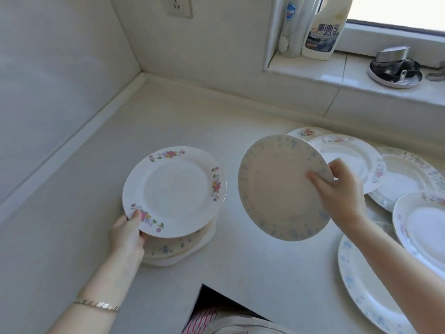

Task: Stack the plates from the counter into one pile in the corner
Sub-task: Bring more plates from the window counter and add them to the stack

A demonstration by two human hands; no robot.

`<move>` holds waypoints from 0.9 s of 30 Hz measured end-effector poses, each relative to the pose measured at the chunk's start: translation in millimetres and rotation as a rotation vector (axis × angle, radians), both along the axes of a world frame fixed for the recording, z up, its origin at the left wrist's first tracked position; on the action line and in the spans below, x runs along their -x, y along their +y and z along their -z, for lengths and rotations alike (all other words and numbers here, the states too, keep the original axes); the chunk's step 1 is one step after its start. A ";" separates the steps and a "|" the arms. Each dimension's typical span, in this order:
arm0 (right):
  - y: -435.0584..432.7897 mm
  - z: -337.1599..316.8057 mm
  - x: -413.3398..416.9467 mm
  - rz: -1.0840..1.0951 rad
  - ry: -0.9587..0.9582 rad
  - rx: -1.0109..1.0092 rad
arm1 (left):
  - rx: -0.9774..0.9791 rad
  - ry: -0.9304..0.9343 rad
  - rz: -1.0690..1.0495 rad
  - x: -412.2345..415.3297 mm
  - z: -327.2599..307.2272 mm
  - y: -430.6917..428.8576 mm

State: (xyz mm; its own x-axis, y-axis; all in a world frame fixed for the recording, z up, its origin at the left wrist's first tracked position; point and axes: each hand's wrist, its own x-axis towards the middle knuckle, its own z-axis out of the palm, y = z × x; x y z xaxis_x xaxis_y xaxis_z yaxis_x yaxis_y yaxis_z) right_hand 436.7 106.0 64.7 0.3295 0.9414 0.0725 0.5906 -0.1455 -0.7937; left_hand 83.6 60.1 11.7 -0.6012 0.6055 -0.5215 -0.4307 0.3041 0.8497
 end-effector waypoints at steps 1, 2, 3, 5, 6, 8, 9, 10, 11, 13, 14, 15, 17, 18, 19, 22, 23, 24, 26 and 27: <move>0.9 -2.3 5.9 0.043 0.041 -0.032 | 0.001 0.005 -0.006 4.0 -1.0 -2.2; 2.5 -3.1 11.9 0.087 0.096 -0.054 | 0.006 0.013 -0.014 8.2 -1.6 -5.2; 4.8 -1.9 16.9 0.130 0.155 -0.065 | 0.021 0.022 -0.018 11.8 -1.7 -8.5; 9.8 2.6 28.1 0.205 0.268 -0.057 | 0.050 0.048 -0.039 20.1 1.1 -15.4; 12.1 5.9 33.8 0.241 0.321 -0.048 | 0.065 0.062 -0.053 24.5 3.7 -18.4; 14.0 10.8 43.5 0.306 0.400 -0.051 | 0.094 0.087 -0.062 29.7 8.4 -23.1; 14.2 12.3 48.1 0.326 0.422 -0.056 | 0.106 0.091 -0.063 31.5 10.5 -24.6; 14.0 13.2 51.4 0.340 0.437 -0.059 | 0.113 0.091 -0.061 33.2 13.4 -25.0; 13.8 13.8 53.5 0.349 0.448 -0.057 | 0.118 0.088 -0.060 34.5 15.7 -24.7; 14.1 14.9 56.4 0.356 0.474 -0.052 | 0.153 0.094 -0.035 37.6 18.2 -23.1; 14.6 15.9 56.7 0.363 0.493 -0.049 | 0.199 0.120 0.003 39.3 19.5 -22.3; 15.5 16.9 57.5 0.367 0.521 -0.044 | 0.261 0.177 0.054 42.3 21.3 -22.0; 16.9 19.0 60.8 0.369 0.585 -0.030 | 0.395 0.340 0.198 48.1 22.0 -22.9; 17.1 19.8 62.8 0.369 0.611 -0.019 | 0.449 0.412 0.284 51.2 21.2 -23.5; 16.8 20.5 64.5 0.371 0.630 -0.006 | 0.493 0.470 0.370 53.7 18.7 -23.4; 16.1 21.8 69.0 0.371 0.664 0.025 | 0.653 0.676 0.629 60.8 9.9 -24.4; 16.0 21.5 70.6 0.360 0.671 0.032 | 0.715 0.750 0.707 62.4 7.9 -24.2; 16.3 21.6 72.3 0.349 0.674 0.040 | 0.759 0.792 0.761 65.2 7.0 -23.6; 16.1 20.0 76.1 0.322 0.663 0.046 | 0.794 0.810 0.776 68.1 4.3 -21.4; 15.8 19.0 78.4 0.303 0.654 0.046 | 0.797 0.832 0.750 69.2 4.0 -19.9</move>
